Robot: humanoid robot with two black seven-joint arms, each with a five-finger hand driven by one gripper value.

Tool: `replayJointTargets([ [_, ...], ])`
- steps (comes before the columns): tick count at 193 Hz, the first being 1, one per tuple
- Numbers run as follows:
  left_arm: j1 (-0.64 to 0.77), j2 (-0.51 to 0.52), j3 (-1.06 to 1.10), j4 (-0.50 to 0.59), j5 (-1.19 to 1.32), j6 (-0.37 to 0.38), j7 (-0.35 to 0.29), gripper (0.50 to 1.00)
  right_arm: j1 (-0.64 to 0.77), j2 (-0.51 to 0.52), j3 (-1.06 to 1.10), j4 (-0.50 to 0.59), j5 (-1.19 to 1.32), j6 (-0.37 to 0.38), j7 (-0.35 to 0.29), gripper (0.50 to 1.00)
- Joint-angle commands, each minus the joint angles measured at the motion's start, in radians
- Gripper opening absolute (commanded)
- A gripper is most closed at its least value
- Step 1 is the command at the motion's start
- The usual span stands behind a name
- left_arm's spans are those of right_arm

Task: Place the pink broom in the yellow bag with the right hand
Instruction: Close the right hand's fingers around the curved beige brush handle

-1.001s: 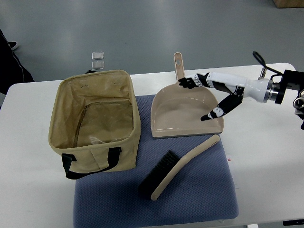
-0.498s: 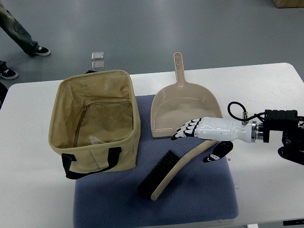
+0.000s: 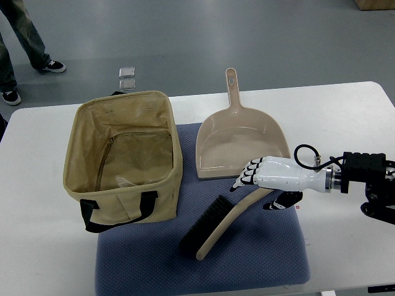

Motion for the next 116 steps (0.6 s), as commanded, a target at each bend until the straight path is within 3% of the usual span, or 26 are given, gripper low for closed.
replayJointTargets([
  [1,0.000,0.000,0.000,0.000,0.000,0.000,0.000,1.000,-0.001,0.001,-0.008,-0.001,-0.016,-0.001,-0.020,0.805],
  [69,0.000,0.000,0.000,-0.001,0.000,0.000,0.000,1.000,-0.001,0.001,-0.035,-0.001,-0.045,-0.012,-0.060,0.782],
  [88,0.000,0.000,0.000,0.000,0.000,0.000,0.000,1.000,-0.001,0.001,-0.045,-0.001,-0.048,-0.027,-0.076,0.723],
  [103,0.000,0.000,0.000,0.000,0.000,0.000,-0.001,1.000,0.000,0.003,-0.048,-0.001,-0.055,-0.027,-0.089,0.625],
  [116,0.000,0.000,0.000,-0.001,0.000,0.000,0.000,1.000,0.000,0.001,-0.048,-0.001,-0.057,-0.027,-0.096,0.603],
])
